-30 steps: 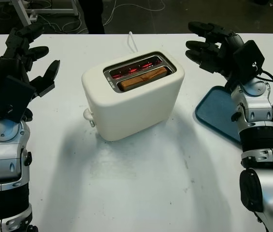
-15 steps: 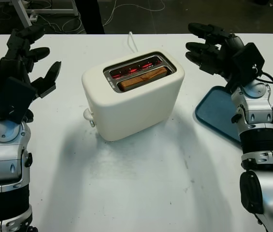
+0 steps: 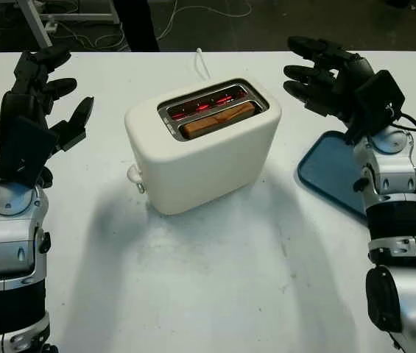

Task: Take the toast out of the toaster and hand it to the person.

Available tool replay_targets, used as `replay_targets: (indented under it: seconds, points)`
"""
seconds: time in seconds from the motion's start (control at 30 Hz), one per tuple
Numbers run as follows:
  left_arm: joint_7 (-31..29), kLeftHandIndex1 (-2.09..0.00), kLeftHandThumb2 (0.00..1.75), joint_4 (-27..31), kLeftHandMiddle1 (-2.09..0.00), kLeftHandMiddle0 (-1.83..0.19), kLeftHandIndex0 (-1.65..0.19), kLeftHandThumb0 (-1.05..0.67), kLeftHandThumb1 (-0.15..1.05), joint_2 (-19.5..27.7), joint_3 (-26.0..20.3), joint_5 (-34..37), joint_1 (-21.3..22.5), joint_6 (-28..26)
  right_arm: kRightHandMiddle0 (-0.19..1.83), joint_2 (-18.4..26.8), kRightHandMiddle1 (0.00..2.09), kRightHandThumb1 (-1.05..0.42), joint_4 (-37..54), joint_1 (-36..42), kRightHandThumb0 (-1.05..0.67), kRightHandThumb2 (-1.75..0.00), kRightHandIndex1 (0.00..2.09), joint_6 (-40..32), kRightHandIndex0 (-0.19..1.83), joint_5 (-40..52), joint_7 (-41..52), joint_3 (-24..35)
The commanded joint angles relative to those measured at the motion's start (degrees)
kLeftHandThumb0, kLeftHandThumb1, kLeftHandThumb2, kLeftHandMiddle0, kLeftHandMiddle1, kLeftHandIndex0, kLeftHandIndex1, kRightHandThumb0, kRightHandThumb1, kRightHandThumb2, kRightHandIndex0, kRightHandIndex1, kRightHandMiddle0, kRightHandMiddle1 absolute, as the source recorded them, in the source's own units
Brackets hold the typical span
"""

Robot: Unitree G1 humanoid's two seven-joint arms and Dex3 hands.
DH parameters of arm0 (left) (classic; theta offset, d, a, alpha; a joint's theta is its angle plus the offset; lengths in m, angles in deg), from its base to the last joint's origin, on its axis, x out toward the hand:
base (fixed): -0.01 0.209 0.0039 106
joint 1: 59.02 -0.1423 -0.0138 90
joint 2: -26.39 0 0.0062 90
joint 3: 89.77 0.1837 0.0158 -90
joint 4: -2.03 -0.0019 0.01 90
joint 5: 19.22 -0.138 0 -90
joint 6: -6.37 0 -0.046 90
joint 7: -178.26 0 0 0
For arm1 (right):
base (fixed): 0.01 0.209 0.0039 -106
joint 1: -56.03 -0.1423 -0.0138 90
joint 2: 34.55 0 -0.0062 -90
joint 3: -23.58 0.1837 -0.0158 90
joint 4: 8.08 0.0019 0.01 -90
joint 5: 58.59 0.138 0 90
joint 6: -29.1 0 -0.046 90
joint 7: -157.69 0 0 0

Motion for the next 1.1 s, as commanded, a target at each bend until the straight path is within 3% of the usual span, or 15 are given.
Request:
replay_targets:
  seconds: [0.0,0.23,0.47,0.93,1.07]
  points:
    - [0.2,-0.74,0.48,-0.23,-0.93,0.0,-0.02,-0.21,0.85,0.59,-0.4,-0.08,0.89,-0.68,0.54,-0.16,0.0,-0.92,1.87,1.65,-0.18,-0.15,0.29,-2.18,0.47,0.24,-1.01,0.58]
    - [-0.53,-0.74,0.48,-2.63,-0.93,0.0,-0.02,-0.24,0.83,1.64,-0.09,0.11,3.45,-1.24,0.54,0.37,0.0,-0.92,4.04,3.24,-0.19,-0.14,0.27,-3.69,0.46,-0.09,-1.18,0.68]
    - [-2.61,-0.78,0.5,-7.63,-0.96,0.0,-0.01,-0.23,0.81,2.77,0.62,0.4,6.03,1.6,0.52,-0.05,0.0,-0.92,5.68,4.65,-0.2,-0.11,0.25,-5.98,0.47,0.31,-2.01,1.3]
    - [-3.43,-0.8,0.54,-6.77,-0.97,0.0,0.0,-0.25,0.79,2.27,0.51,0.73,4.44,1.48,0.54,0.98,0.01,-0.92,2.55,4.14,-0.2,-0.1,0.24,-3.06,0.51,-0.47,-2.32,1.76]
    - [-2.93,-0.78,0.54,-4.06,-0.94,0.0,0.0,-0.27,0.78,2.42,0.74,0.05,3.16,-1.02,0.55,1.33,0.01,-0.92,1.93,3.21,-0.23,-0.09,0.23,-3.66,0.5,-0.39,-2.48,1.87]
